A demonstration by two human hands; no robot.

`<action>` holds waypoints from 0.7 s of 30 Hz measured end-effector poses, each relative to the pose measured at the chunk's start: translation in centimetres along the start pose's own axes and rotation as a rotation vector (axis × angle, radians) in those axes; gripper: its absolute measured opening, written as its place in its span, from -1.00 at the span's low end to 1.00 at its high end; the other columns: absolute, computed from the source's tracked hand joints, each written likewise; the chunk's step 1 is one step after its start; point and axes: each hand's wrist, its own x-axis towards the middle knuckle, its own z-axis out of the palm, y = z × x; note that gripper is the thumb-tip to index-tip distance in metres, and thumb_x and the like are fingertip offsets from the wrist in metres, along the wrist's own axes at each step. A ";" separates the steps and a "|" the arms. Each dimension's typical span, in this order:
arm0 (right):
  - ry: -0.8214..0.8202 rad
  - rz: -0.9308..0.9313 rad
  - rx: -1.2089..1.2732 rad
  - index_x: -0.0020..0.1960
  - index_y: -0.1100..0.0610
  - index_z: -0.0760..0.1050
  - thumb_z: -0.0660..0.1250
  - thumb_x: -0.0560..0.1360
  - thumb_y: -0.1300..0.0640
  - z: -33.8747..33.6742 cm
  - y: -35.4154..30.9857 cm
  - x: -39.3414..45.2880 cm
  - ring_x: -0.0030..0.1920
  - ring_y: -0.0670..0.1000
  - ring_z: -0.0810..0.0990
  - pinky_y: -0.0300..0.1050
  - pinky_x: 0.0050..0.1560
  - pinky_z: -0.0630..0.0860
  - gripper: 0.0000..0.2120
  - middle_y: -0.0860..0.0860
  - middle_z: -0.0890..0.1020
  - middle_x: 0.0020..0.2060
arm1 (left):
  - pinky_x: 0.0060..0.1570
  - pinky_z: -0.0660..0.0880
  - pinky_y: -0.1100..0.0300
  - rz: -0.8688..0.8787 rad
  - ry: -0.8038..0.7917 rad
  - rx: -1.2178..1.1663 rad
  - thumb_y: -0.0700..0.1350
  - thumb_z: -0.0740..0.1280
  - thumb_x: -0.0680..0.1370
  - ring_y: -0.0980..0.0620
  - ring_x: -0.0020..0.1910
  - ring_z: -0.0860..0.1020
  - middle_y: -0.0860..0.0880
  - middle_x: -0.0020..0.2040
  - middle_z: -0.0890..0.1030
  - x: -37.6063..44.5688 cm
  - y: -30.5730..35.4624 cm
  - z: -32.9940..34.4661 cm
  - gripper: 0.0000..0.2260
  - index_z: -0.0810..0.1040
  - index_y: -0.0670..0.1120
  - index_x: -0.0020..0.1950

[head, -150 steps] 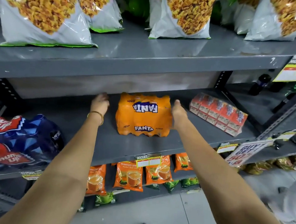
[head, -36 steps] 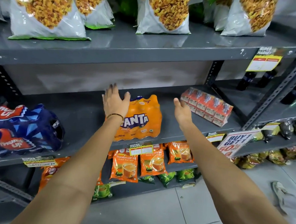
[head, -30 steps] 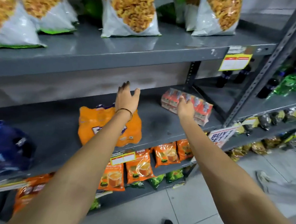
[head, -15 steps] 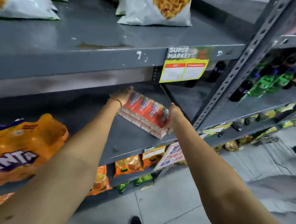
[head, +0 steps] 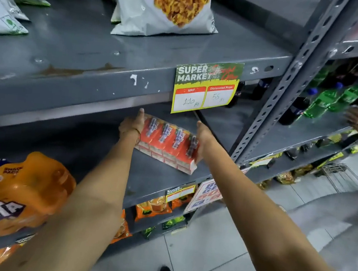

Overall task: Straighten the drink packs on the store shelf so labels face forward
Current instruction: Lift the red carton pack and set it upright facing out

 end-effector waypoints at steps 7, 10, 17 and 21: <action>0.110 -0.374 0.304 0.10 0.06 0.48 0.20 0.38 -0.16 1.0 1.4 -1.7 0.05 0.17 0.63 0.05 0.21 0.50 -0.60 0.12 0.61 0.13 | 0.17 0.42 0.08 0.023 0.250 -0.299 0.15 0.04 0.61 -0.23 0.26 0.49 -0.27 0.25 0.52 -1.7 -2.2 -1.7 -0.46 0.44 -0.28 0.27; 0.064 -0.417 0.486 -0.20 0.01 0.47 0.22 0.46 0.13 0.3 2.3 -2.7 -0.31 0.07 0.58 -0.09 -0.13 0.51 -0.91 0.07 0.60 -0.26 | 0.10 0.48 0.06 0.019 0.305 -0.496 0.12 0.10 0.60 -0.20 0.13 0.56 -0.26 0.11 0.57 -2.5 -5.0 -1.9 -0.59 0.45 -0.23 0.12; 0.123 -0.437 0.410 -0.20 0.18 0.49 0.21 0.54 0.05 -1.1 4.0 -3.0 -0.38 0.06 0.57 -0.07 -0.17 0.52 -0.76 0.08 0.59 -0.33 | 0.03 0.43 0.11 0.002 0.298 -0.303 0.25 0.03 0.57 -0.08 -0.04 0.55 -0.11 -0.04 0.60 -3.5 -8.3 -3.6 -0.43 0.54 -0.23 0.07; 0.272 -0.421 0.281 0.27 0.31 0.43 0.09 0.61 0.06 -0.9 3.7 -4.3 0.13 0.21 0.56 -0.04 0.05 0.48 -0.61 0.27 0.54 0.21 | -0.17 0.44 0.15 0.052 0.081 -0.338 0.21 0.08 0.58 0.05 -0.35 0.51 -0.01 -0.33 0.48 -3.2 -6.2 -4.8 -0.61 0.45 -0.08 -0.13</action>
